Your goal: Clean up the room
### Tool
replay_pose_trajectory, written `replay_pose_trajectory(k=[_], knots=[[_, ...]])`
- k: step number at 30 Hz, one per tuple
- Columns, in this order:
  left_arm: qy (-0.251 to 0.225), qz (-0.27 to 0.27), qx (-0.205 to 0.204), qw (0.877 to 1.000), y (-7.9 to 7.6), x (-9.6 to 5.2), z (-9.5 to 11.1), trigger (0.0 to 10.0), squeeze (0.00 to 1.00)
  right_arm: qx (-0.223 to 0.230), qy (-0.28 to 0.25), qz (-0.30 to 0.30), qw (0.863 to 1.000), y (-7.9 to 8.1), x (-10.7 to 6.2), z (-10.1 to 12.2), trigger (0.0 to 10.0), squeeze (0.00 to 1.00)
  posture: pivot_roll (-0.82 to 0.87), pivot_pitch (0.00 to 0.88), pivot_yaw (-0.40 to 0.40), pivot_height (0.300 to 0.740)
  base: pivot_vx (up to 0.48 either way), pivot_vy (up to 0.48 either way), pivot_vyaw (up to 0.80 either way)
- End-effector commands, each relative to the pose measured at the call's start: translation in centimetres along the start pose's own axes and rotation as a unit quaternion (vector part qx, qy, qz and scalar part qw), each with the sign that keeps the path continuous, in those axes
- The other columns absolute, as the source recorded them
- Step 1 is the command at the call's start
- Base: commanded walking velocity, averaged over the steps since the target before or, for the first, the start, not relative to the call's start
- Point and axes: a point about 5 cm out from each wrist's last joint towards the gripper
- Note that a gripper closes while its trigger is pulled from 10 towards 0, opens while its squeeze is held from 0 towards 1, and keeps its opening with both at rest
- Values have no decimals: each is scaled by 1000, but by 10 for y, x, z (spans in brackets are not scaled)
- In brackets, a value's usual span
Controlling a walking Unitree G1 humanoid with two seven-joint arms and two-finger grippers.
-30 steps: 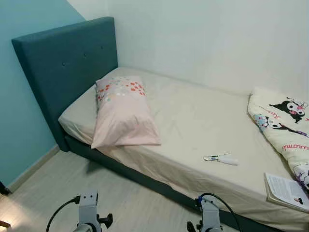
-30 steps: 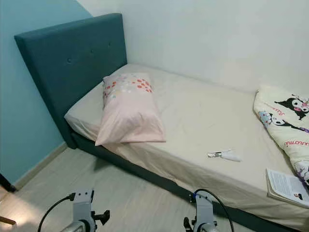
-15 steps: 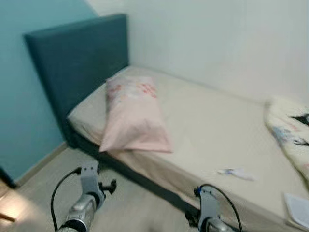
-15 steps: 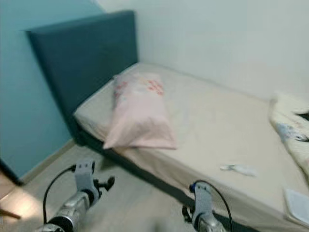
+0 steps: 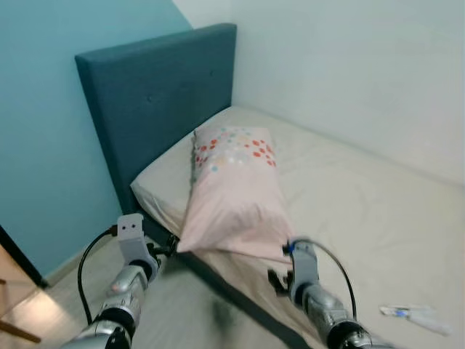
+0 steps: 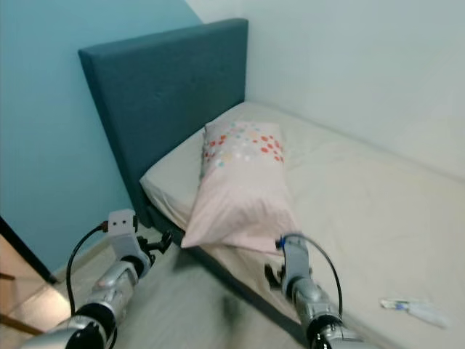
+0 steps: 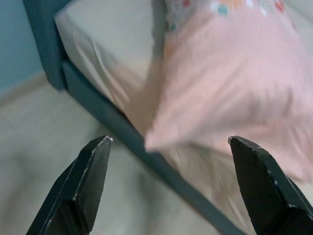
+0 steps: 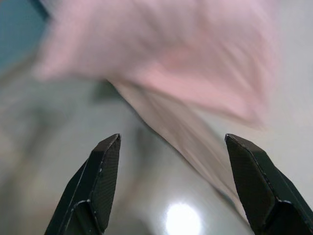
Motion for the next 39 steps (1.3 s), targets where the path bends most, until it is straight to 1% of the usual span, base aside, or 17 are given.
replay_pose_trajectory(k=[1, 3, 4, 7, 8, 10, 12, 15, 24, 25, 28, 31, 32, 36, 37, 38, 39], knots=[[-23, -20, -9, 999, -9, 5, 10, 10000, 0, 1, -7, -6, 1000, -7, -2, 0, 10000, 0, -77, 0, -39, 740, 368, 0, 0], [-33, -31, -13, 999, -14, 7, 14, 10000, 0, -4, -34, -5, 999, -10, 1, 14, 10000, 0, -79, 0, -40, 740, 371, 0, 0], [-33, -31, -13, 999, -14, 7, 14, 10000, 0, -4, -34, -5, 999, -10, 1, 14, 10000, 0, -79, 0, -40, 740, 371, 0, 0], [-43, -47, -18, 998, -20, 9, 18, 10000, 0, -6, -72, -8, 997, -14, 4, 35, 10000, 0, -88, 0, -39, 740, 369, 0, 0], [-43, -47, -18, 998, -20, 9, 18, 10000, 0, -6, -72, -8, 997, -14, 4, 35, 10000, 0, -88, 0, -39, 740, 371, 0, 0], [-47, -55, -20, 997, -25, 10, 19, 10000, 0, -3, -101, -18, 995, -21, 5, 52, 10000, 0, -85, 0, -37, 740, 368, 0, 0], [-47, -55, -20, 997, -25, 10, 19, 10000, 0, -3, -101, -18, 995, -21, 5, 52, 10000, 0, -85, 0, -37, 740, 368, 0, 0], [-48, -59, -21, 997, -26, 10, 19, 10000, 0, 0, -121, -22, 992, -23, 5, 63, 10000, 0, -86, 0, -37, 740, 369, 0, 0], [-48, -61, -24, 997, -25, 9, 19, 10000, 0, 4, -129, -25, 991, -25, 5, 66, 10000, 0, -89, 0, -32, 740, 368, 0, 0], [-39, -55, -24, 997, -24, 10, 17, 10000, 0, 6, -124, -27, 992, -26, 5, 64, 10000, 0, -89, 0, -30, 740, 304, 0, 0], [-21, -36, -23, 999, -22, 10, 12, 10000, 0, 13, -116, -26, 993, -27, 4, 60, 10000, 0, -91, 0, -29, 740, 0, 0, -763], [-13, -36, -25, 999, -21, 10, 10, 10000, 0, 7, -112, -34, 993, -29, 4, 58, 10000, 0, -93, 0, -26, 740, 0, 0, -763], [0, -36, -26, 999, -21, 9, 6, 10000, 0, 25, -102, -52, 993, -36, 3, 54, 10000, 0, -93, 0, -24, 740, 0, 0, -763], [12, -37, -27, 999, -21, 8, 3, 10000, 0, 38, -98, -63, 992, -42, 1, 51, 10000, 0, -93, 0, -23, 740, 0, 0, -767], [19, -37, -30, 999, -20, 8, 1, 10000, 0, 38, -94, -69, 992, -44, 0, 50, 10000, 0, -94, 0, -20, 740, 0, 0, -769], [27, -34, -58, 997, -19, 8, -1, 10000, 0, 38, -89, -78, 992, -48, -1, 48, 10000, 0, -94, 0, -20, 740, 0, 0, -763], [27, -34, -58, 997, -19, 8, -1, 10000, 0, 38, -89, -78, 992, -48, -1, 48, 10000, 0, -94, 0, -20, 740, 0, 0, -763]])
Point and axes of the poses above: a point about 5 cm out from each wrist's last joint towards the gripper, its own x axis pointing out of the wrist towards the gripper, its own z axis along the axis of the wrist's last joint, y = z × x, and after that the axes turned 11 degrees about -x, right-handed
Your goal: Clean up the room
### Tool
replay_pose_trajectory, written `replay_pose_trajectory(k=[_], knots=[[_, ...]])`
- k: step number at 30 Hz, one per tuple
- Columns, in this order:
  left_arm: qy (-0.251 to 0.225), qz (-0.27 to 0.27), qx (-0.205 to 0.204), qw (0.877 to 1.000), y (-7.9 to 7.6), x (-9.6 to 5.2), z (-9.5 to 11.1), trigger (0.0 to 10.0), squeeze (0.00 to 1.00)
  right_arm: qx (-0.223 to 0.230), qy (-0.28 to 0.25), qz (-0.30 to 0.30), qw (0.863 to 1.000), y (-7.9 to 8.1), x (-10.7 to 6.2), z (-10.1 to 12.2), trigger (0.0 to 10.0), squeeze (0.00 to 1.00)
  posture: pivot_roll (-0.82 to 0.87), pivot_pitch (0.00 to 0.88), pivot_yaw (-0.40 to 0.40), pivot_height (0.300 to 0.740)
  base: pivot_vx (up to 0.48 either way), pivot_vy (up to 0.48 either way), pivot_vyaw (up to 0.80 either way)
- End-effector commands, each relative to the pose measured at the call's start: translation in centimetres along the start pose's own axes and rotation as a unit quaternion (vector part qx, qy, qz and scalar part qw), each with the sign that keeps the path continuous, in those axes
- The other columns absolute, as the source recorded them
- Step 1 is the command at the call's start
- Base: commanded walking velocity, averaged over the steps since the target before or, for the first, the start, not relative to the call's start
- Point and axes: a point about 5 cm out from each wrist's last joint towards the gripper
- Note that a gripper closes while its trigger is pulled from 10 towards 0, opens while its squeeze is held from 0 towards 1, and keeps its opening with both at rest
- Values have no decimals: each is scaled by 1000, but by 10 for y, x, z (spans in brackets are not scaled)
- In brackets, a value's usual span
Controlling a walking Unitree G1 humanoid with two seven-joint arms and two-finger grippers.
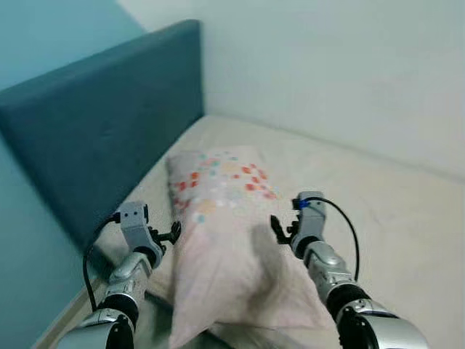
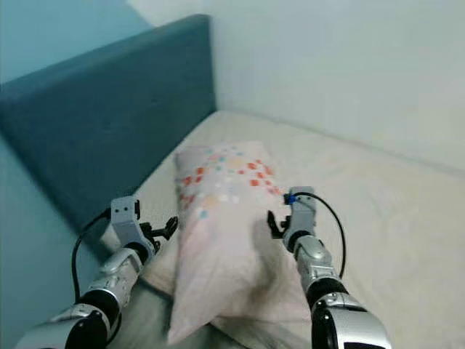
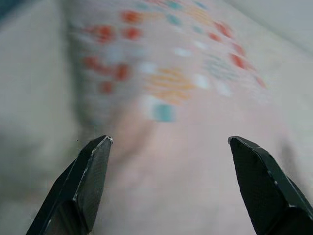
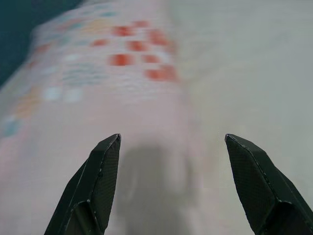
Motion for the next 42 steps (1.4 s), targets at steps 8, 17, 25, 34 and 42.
replay_pose_trajectory(k=[8, 17, 25, 34, 42], knots=[[1, 46, -36, 998, 12, -1, 2, 10000, 0, 8, 33, -22, 999, -8, -5, -15, 10000, 0, -108, 0, -11, 740, 0, 0, -764], [-40, 121, -48, 991, 36, -5, 25, 10000, 0, 20, 15, -22, 999, -6, -5, -11, 10000, 0, -113, 0, -10, 740, 0, 0, -424], [-33, 127, -25, 991, 41, -8, 21, 10000, 0, 15, 12, -15, 1000, -4, -4, -9, 10000, 0, -117, 0, -21, 740, 0, 36, 0], [-16, 105, 1, 994, 28, -6, 9, 10000, 0, 20, 3, -16, 1000, -5, -2, -3, 10000, 0, -116, 0, -18, 740, 0, 393, 0], [-5, 90, -4, 996, 20, -5, 2, 10000, 0, 25, -2, -16, 1000, -5, -1, -1, 10000, 0, -117, 0, -14, 740, 0, 360, 0]])
Point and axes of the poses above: a point about 5 cm out from each wrist's last joint towards the gripper, its own x axis pointing out of the wrist towards the gripper, its own z axis along the axis of the wrist's last joint, y = z × x, and after that the axes turned 11 degrees about -x, right-handed
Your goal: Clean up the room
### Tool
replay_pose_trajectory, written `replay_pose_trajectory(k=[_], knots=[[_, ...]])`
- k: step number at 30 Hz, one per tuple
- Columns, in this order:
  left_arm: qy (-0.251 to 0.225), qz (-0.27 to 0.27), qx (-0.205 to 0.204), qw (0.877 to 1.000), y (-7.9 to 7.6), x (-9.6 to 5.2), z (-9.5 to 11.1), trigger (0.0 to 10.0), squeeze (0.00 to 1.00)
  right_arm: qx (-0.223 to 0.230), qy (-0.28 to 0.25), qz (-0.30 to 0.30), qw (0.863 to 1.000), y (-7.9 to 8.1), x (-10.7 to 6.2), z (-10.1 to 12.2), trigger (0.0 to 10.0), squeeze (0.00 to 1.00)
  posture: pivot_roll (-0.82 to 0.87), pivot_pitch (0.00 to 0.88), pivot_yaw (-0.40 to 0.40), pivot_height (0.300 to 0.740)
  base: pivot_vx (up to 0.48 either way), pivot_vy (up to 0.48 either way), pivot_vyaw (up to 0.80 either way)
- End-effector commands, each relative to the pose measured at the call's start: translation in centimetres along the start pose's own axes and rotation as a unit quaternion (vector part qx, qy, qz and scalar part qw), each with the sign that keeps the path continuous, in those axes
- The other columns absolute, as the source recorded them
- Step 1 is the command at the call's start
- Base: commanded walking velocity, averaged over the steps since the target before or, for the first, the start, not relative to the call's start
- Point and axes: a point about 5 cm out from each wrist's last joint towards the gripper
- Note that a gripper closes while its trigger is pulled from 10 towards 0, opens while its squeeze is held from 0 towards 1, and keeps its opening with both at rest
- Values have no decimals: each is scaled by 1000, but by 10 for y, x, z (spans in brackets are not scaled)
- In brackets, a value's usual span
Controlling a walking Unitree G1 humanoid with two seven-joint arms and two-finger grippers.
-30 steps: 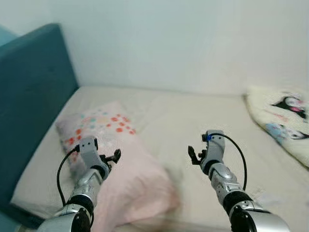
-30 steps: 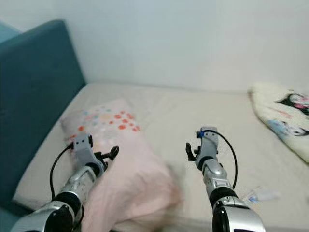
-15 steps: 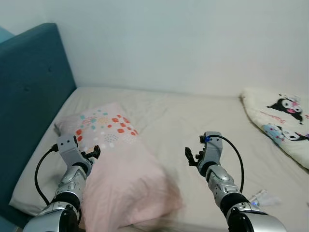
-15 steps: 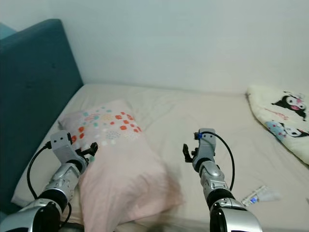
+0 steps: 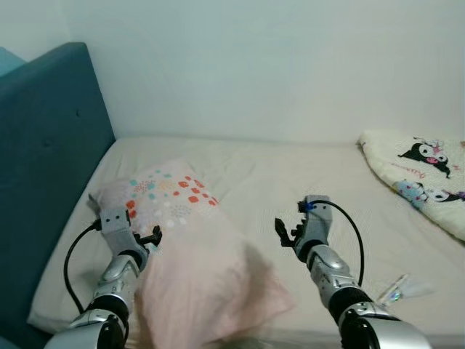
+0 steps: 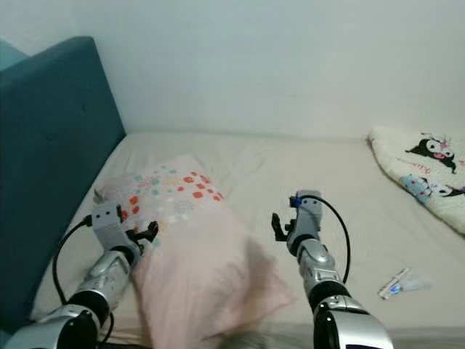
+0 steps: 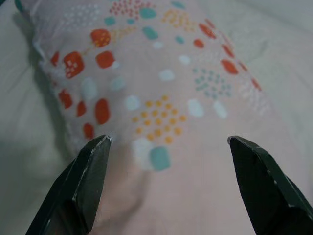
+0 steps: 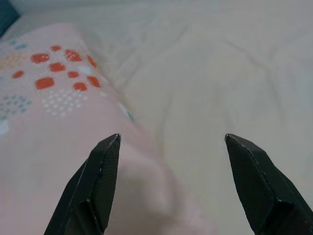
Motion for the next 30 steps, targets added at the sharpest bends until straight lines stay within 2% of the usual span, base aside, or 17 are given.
replay_pose_trajectory(k=[1, 5, 8, 14, 19, 24, 30], knots=[[8, 3, 3, 1000, 3, -1, -3, 10000, 0, 6, -9, 1, 1000, 2, 2, 4, 10000, 0, -117, 0, -14, 740, 0, 319, 0], [23, -32, 25, 999, -9, -2, -12, 10000, 0, 13, -12, -1, 1000, 1, 1, 5, 10000, 0, -118, 0, -10, 740, 0, 0, 0], [36, -53, 36, 997, -19, -3, -20, 10000, 0, 14, -12, -4, 1000, 0, 1, 5, 10000, 0, -120, 0, -7, 740, 0, -461, 0], [43, -59, 33, 997, -25, -3, -24, 10000, 0, 16, -13, -6, 1000, -1, 1, 6, 10000, 0, -119, 0, -7, 740, 0, -480, 0], [30, -74, -13, 997, -35, -2, -23, 10000, 0, 19, -13, -10, 1000, -4, 2, 8, 10000, 0, -117, 0, -6, 740, 0, 0, 0], [33, -91, -7, 995, -40, -2, -23, 10000, 0, 20, -13, -10, 1000, -3, 3, 9, 10000, 0, -116, 0, -8, 740, 0, 0, 0], [42, -103, -1, 994, -44, -3, -26, 10000, 0, 18, -13, -8, 1000, -1, 3, 10, 10000, 0, -116, 0, -9, 740, 0, -480, 0]])
Point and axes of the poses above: a point about 5 cm out from each wrist's last joint towards the gripper, its own x axis pointing out of the wrist towards the gripper, its own z axis along the axis of the wrist's last joint, y = z × x, and after that the axes turned 11 degrees about -x, right-handed
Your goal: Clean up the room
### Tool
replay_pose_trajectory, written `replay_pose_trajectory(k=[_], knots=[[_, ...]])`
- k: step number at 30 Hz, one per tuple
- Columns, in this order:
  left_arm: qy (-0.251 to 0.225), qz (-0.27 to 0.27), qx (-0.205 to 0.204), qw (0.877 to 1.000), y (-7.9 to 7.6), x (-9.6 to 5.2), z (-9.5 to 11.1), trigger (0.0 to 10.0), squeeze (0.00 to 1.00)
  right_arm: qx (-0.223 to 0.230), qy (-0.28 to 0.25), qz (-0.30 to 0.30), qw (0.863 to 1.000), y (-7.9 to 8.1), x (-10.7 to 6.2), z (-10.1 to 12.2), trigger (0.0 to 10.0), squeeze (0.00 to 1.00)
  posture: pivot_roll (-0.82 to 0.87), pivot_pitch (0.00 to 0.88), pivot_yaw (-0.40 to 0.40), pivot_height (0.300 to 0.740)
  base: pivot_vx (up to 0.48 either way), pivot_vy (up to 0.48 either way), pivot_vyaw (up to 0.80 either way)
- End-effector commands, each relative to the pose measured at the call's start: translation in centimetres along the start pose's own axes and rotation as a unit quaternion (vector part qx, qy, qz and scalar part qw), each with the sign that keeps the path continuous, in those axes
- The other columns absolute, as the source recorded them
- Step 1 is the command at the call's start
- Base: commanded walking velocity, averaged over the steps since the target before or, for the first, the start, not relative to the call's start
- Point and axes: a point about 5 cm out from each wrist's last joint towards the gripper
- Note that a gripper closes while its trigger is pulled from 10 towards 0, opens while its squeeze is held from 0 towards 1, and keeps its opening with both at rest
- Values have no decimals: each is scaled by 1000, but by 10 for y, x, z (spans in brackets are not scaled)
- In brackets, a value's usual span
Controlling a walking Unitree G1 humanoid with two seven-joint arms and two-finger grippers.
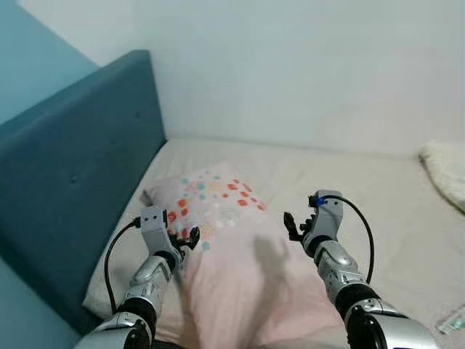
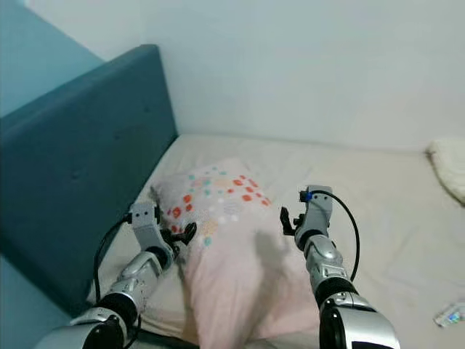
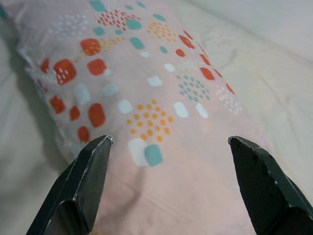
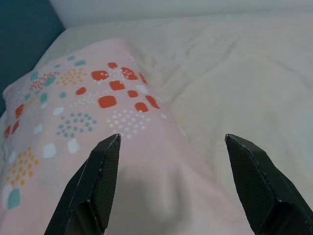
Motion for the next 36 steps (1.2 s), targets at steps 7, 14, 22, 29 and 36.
replay_pose_trajectory(k=[7, 14, 22, 29, 36], knots=[[8, -20, -36, 999, -12, 5, 2, 10000, 0, 15, 7, -16, 1000, -6, 3, 6, 10000, 0, -116, 0, -12, 740, 0, -206, 0], [6, -12, -53, 999, -11, 6, 5, 10000, 0, 19, 13, -21, 1000, -7, 4, 8, 10000, 0, -119, 0, -13, 740, 0, 0, 0], [17, 30, -45, 998, 5, 2, 2, 10000, 0, 17, 15, -20, 1000, -7, 5, 10, 10000, 0, -121, 0, -12, 710, 0, 0, 0], [47, 66, -15, 997, 22, -6, -9, 10000, 0, 13, 16, -21, 1000, -8, 5, 11, 10000, 0, -118, 0, -21, 680, 0, 0, 0], [81, 98, -20, 992, 34, -13, -20, 10000, 0, 12, 14, -19, 1000, -6, 7, 15, 10000, 0, -123, 0, -22, 650, 0, 0, 0]])
Point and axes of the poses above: a point about 5 cm out from each wrist's last joint towards the gripper, its own x axis pointing out of the wrist towards the gripper, its own z axis along the axis of the wrist's last joint, y = z × x, and after that the axes turned 11 degrees about -x, right-handed
